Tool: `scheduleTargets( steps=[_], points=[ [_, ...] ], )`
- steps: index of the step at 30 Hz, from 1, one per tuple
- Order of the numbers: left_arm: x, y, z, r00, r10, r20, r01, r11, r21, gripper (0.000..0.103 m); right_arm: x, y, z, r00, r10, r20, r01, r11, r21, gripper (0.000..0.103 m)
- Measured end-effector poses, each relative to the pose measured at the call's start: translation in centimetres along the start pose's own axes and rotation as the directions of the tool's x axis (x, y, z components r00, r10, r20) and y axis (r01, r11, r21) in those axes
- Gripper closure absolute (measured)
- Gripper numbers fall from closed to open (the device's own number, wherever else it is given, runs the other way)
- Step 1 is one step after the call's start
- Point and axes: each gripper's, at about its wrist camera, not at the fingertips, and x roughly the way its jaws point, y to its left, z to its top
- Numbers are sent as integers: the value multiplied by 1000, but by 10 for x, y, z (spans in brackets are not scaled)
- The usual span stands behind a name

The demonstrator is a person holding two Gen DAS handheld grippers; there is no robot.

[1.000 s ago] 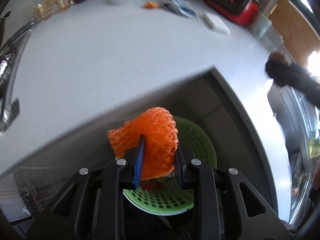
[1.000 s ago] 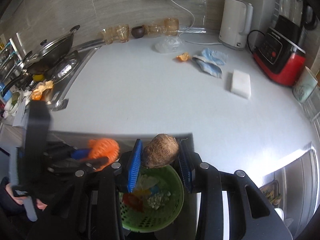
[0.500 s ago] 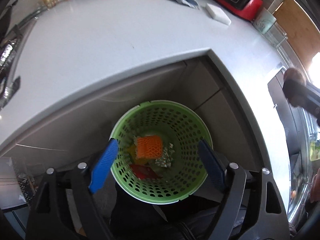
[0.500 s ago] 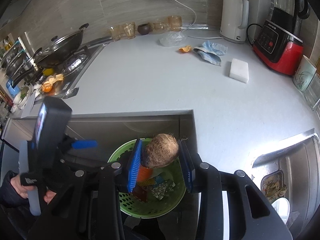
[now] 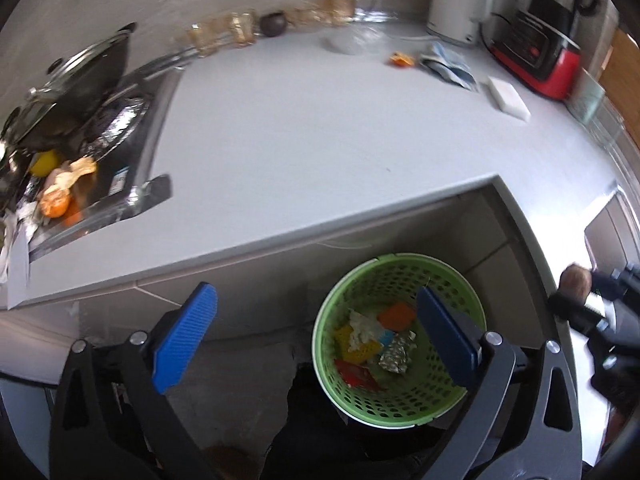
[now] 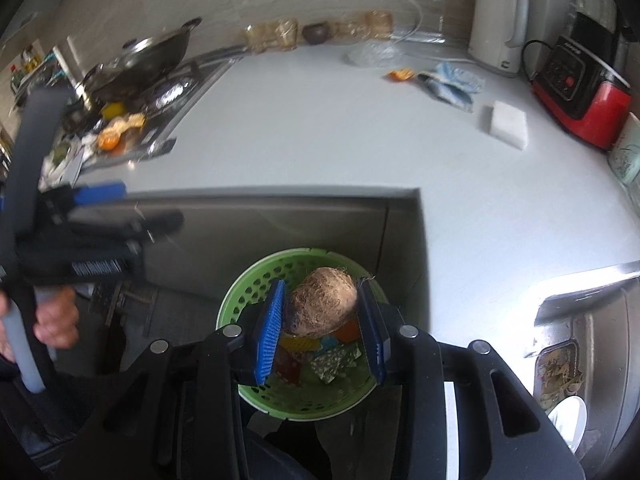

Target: Collect trash

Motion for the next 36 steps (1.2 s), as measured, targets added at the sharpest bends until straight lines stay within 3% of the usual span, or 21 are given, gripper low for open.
scheduleTargets(
  steps=[5, 6, 7, 9, 15, 25, 36],
  points=[
    [-2, 9, -1, 1000, 11, -1, -11, 999, -40, 8, 25, 10, -9, 998, 17, -61, -19, 999, -29, 65],
    [-2, 9, -1, 1000, 14, -2, -15, 999, -42, 8, 29, 12, -10, 997, 15, -69, -17, 999, -36, 56],
    [-2, 11, -1, 1000, 19, -5, -19, 999, -47, 8, 32, 15, -12, 997, 7, -74, -10, 999, -41, 37],
    [-1, 12, -2, 1000, 20, -8, -21, 998, -58, 8, 35, 19, -13, 998, -17, -68, 13, 998, -61, 21],
    [-2, 20, -3, 1000, 9, -12, -11, 996, -91, 8, 31, 19, -7, 997, -44, -57, 39, 996, -75, 3],
    [0, 27, 16, 999, -36, 4, 36, 992, -117, 8, 17, 1, 17, 1000, -12, -18, 12, 999, 36, 2],
    [29, 27, 100, 992, -120, 45, 120, 993, -4, 8, 19, -23, 76, 996, -87, 34, 79, 977, 198, 2]
  ],
)
